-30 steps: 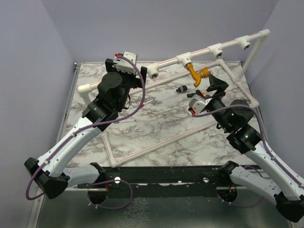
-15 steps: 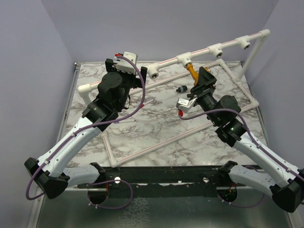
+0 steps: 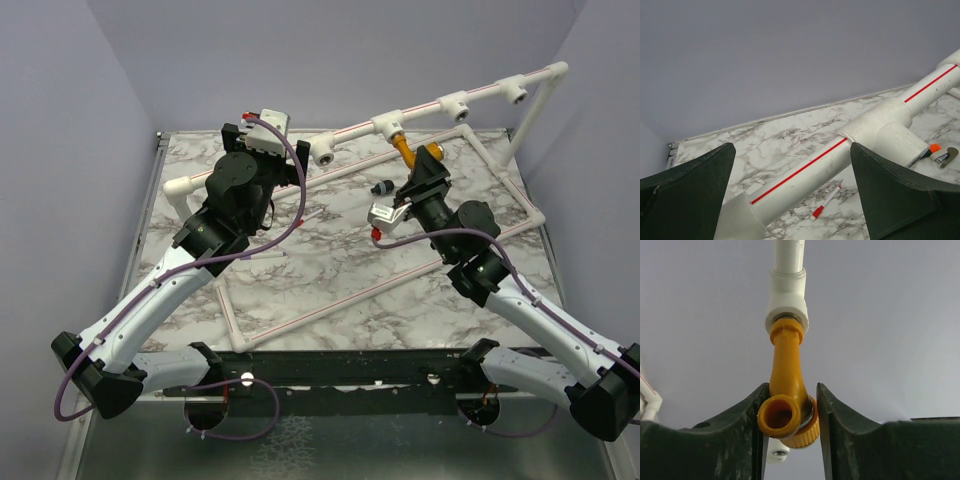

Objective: Install the water faucets

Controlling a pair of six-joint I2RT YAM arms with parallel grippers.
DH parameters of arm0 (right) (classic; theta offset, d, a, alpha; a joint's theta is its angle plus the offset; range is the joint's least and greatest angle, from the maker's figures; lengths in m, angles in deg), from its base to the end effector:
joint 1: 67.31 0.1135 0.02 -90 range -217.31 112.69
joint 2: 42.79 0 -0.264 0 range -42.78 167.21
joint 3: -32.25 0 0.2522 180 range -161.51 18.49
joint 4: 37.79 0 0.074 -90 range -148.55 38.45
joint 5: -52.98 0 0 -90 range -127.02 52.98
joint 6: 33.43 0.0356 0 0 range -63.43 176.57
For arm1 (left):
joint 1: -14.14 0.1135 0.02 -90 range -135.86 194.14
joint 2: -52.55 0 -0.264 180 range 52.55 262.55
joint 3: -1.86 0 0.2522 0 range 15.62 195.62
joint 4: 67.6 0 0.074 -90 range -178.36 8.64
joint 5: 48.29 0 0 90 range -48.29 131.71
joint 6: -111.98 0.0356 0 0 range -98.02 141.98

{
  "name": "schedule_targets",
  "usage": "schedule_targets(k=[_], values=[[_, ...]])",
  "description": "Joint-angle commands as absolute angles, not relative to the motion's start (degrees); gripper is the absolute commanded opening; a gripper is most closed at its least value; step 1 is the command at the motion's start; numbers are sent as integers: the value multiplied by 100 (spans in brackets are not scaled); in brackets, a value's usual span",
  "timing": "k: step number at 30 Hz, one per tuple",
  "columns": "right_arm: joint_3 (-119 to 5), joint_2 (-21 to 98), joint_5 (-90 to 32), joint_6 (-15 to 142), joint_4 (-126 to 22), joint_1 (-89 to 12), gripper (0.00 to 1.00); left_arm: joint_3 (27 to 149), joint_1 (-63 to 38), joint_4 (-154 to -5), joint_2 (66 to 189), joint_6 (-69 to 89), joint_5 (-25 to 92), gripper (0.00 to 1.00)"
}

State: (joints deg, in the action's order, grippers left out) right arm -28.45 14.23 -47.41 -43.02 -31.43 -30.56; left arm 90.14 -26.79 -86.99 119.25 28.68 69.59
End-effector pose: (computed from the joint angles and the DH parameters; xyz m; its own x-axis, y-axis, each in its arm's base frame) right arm 0.1924 0.1357 0.3702 0.4167 -0.8992 0.1330 0.2121 -0.0461 -0.9762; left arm 0.2039 -0.1548 0.4528 0.0550 0.0888 -0.9945 0.2211 0.9702 0.0988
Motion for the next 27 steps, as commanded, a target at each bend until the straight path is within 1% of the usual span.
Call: schedule_targets(k=[1,3,7,8,12,19,27], values=[[-2719,1400,-5016,-3971,-2822,-3031,38,8927,-2709,-8940,11936,2901,6945,99],[-2667,1393,-5049,-3846,-2830,-3031,30,8927,-2710,-8944,11945,2896,6942,99],[-2629,1391,-5130,-3502,-2816,-3031,4,8943,-2715,-8960,11954,2899,6935,99],[-2633,1397,-5158,-3381,-2820,-3031,1,8952,-2716,-8957,11953,2895,6933,99],[-2745,1358,-5092,-2378,-2873,-3031,1,8962,-2716,-8980,11961,2901,6946,99],[-3030,1328,-4837,406,-2940,-3031,1,8971,-2715,-8988,11966,2910,6946,99],[-2946,1355,-5039,3381,-2601,-3031,0,8954,-2721,-8982,11961,2900,6942,99]])
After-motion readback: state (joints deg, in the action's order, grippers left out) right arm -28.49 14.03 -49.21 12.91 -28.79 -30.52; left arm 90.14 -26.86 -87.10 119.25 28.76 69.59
